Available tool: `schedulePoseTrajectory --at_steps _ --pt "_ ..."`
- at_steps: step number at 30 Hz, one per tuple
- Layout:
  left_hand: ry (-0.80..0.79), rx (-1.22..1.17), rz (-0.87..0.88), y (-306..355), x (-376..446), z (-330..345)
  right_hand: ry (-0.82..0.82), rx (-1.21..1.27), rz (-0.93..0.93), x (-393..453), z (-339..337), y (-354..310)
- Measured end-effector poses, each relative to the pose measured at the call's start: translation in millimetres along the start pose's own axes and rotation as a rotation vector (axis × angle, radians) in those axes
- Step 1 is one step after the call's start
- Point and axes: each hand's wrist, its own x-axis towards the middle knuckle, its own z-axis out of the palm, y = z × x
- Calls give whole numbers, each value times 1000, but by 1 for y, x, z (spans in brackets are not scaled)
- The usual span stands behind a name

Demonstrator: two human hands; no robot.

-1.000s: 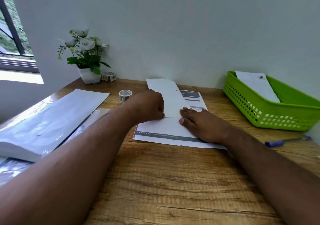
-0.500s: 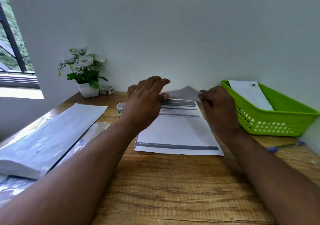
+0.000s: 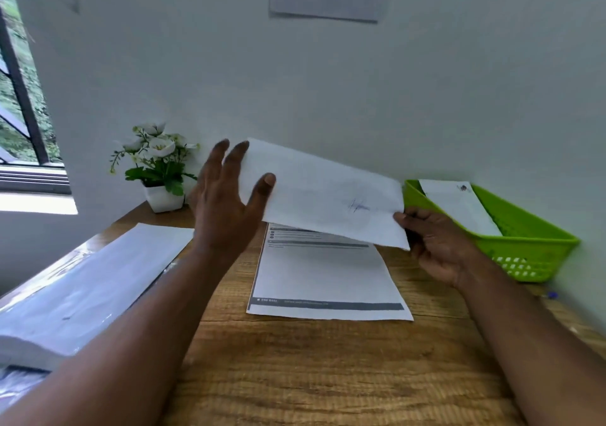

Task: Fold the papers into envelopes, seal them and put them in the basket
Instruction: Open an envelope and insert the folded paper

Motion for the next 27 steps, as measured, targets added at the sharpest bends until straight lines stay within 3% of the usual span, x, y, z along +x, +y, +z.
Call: schedulePoseTrajectory --at_steps 2,6,13,16,17,21,27 --pt "-146 101 -70 -7 4 -2 -4 -93 119 4 -8 6" --pt "-753 149 -153 -3 -2 0 32 -414 246 6 -17 16" --pt "-1210 380 -11 8 -30 26 110 -1517 -74 12 -12 21" --pt "-1281 397 -14 7 -34 27 -7 -1504 -437 14 -4 36" --pt "-1295 414 -7 7 -34 28 -66 -1466 -468 15 1 41" --pt "-1336 496 4 7 -35 31 -359 -1601 -96 19 11 56" --pt "-1327 487 -30 4 -35 31 -431 -1829 2 22 16 57"
